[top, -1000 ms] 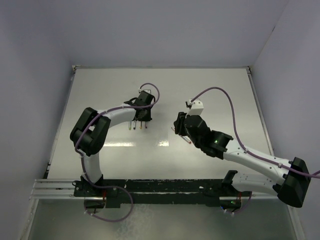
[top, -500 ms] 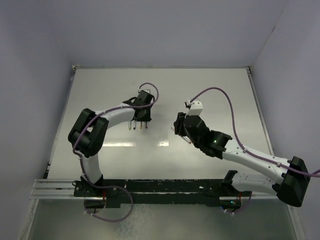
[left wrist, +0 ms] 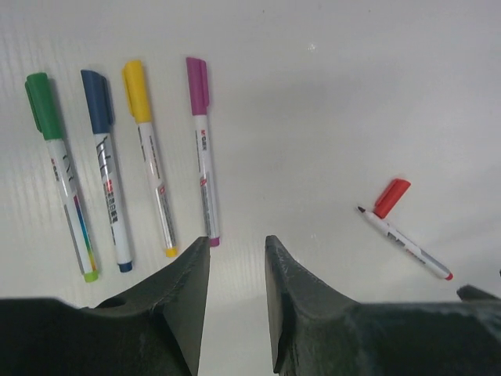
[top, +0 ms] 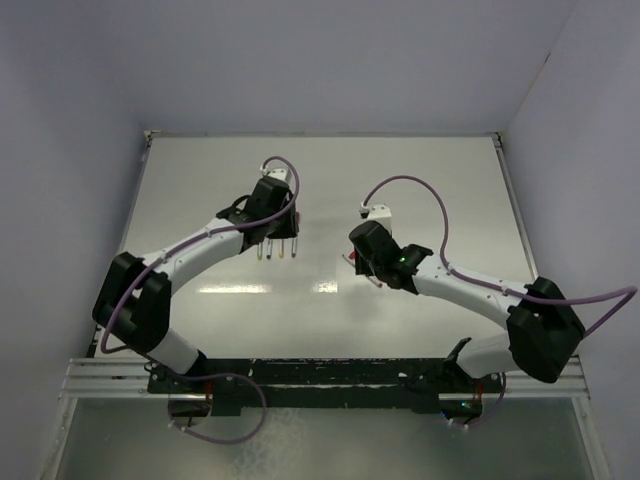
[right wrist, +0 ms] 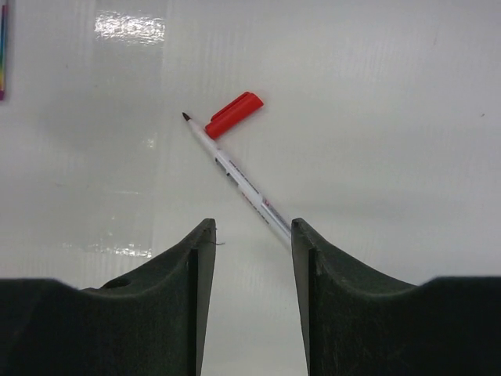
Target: Insert the pens into the pen caps
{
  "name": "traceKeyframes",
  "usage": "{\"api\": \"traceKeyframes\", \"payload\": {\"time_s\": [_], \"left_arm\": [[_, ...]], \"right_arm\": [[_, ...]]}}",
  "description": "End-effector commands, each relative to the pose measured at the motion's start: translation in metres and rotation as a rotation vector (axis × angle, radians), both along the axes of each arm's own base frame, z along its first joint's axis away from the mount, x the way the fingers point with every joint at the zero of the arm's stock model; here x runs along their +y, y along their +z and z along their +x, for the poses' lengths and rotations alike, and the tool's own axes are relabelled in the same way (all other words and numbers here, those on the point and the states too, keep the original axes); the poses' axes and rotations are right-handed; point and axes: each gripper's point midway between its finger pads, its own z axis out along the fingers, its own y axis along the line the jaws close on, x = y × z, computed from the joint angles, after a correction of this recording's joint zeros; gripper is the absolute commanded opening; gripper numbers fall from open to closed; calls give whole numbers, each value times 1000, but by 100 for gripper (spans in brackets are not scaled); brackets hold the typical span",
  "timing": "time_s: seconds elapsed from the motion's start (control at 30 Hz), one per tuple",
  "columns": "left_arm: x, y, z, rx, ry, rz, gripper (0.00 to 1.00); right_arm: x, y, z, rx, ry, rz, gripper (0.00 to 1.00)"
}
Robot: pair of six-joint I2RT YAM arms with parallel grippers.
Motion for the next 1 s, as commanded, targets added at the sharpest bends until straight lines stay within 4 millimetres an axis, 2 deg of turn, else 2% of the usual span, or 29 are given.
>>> {"api": "traceKeyframes", "payload": {"time_s": [0.0, 0.03, 0.23, 0.33, 0.63, 0.97], "left_arm": [[-4, 23, -19, -64, -28, -67, 37], [-4, 30, -24, -86, -37, -72, 37], [-5, 39, -58, -140, -77, -73, 37], [-4, 42, -68, -155, -84, -79, 38], [-1, 34, -78, -142, -80, -89, 38], [1, 28, -80, -131, -68, -91, 39]], "right_arm": [[3, 1, 10, 32, 54, 31, 45], [2, -3, 11, 42, 64, 19, 45], [12, -15, 21, 89, 127, -26, 43], [16, -22, 25, 116, 150, -25, 42], [14, -38, 31, 156, 160, -44, 40], [19, -57, 26, 215, 205, -45, 35]]}}
